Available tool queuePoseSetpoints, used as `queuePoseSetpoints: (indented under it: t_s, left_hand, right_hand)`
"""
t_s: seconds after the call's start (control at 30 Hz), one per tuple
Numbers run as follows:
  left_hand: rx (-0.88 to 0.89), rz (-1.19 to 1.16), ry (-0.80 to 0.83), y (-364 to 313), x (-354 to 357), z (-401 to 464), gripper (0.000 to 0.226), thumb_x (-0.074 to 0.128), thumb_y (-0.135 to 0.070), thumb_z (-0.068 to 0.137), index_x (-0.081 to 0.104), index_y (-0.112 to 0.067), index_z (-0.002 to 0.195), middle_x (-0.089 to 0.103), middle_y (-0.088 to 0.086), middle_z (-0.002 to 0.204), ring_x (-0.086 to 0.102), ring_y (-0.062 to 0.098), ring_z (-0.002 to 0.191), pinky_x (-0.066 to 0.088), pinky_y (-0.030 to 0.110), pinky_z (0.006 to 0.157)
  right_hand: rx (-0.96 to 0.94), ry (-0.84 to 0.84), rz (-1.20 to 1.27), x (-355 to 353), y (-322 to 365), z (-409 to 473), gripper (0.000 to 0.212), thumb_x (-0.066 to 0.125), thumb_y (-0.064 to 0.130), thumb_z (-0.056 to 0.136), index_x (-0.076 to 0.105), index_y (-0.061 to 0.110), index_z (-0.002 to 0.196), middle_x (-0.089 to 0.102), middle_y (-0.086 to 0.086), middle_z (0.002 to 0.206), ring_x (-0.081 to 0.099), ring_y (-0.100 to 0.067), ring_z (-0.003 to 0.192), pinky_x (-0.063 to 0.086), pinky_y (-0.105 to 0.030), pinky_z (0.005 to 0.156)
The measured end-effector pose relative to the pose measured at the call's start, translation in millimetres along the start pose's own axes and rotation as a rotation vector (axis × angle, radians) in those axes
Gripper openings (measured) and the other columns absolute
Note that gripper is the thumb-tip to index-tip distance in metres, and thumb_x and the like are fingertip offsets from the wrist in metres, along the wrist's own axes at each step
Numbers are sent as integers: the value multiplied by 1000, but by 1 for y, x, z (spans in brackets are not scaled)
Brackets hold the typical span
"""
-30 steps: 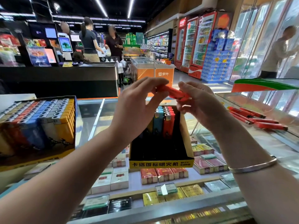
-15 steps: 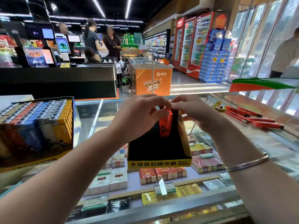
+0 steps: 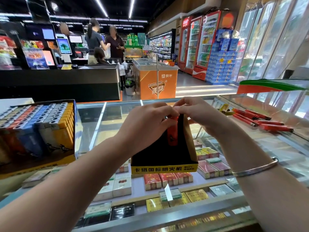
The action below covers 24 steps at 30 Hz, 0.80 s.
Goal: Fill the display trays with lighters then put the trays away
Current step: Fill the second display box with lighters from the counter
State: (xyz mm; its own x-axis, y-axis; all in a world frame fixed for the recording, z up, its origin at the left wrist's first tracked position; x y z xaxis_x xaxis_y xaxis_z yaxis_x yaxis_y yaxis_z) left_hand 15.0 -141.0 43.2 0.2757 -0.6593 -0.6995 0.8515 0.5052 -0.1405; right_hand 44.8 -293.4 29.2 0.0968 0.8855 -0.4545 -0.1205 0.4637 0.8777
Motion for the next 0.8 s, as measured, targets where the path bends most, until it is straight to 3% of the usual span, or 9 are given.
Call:
queuePoseSetpoints:
  t_s: [0.07,0.23,0.37,0.53,0.8]
  left_hand:
    - [-15,-7,22,0,0,1,20,66,-22,83,70,-22,103,68,-5,99,63,14,77,50,25,66]
    - [9,-7,117,-2,2,2,32,65,-16,84,64,-25,115,63,-3,111,62,18,93,54,32,77]
    - [41,29,119,-1,1,3,31,63,-14,85,64,-25,115,64,-2,109,63,19,95,53,28,77]
    - [102,104,68,-4,1,2,28,66,-14,83,67,-20,110,67,2,103,63,24,92,55,37,69]
    - [100,145,90,-2,6,2,23,69,-20,80,69,-19,103,64,-1,104,55,22,102,50,37,75]
  right_hand:
    - [-3,1,-1,0,0,0,10,56,20,90,61,12,95,65,-3,83,60,-8,70,41,-22,56]
    - [-7,6,-2,0,1,0,11,57,21,89,61,12,94,65,-1,81,60,-5,66,42,-16,51]
    - [-8,8,-1,0,0,-1,10,57,21,89,61,13,93,65,-1,81,60,-6,67,42,-19,54]
    - [-7,10,-6,0,0,0,9,56,22,90,61,15,91,65,-3,83,61,-8,69,43,-19,54]
    - [-13,10,10,1,1,-2,8,56,19,90,61,14,92,64,-3,81,60,-8,67,43,-13,47]
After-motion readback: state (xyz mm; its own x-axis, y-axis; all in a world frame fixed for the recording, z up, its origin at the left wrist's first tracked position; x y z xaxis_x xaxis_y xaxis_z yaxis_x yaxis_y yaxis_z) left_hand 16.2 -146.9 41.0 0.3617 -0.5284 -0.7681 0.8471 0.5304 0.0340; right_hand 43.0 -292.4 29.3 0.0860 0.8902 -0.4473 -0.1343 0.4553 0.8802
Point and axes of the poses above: each hand's wrist, its own z-axis towards the middle knuckle, its own x-axis out of the palm, y = z × x, the point moved 4 cm from there along z, towards the middle knuckle
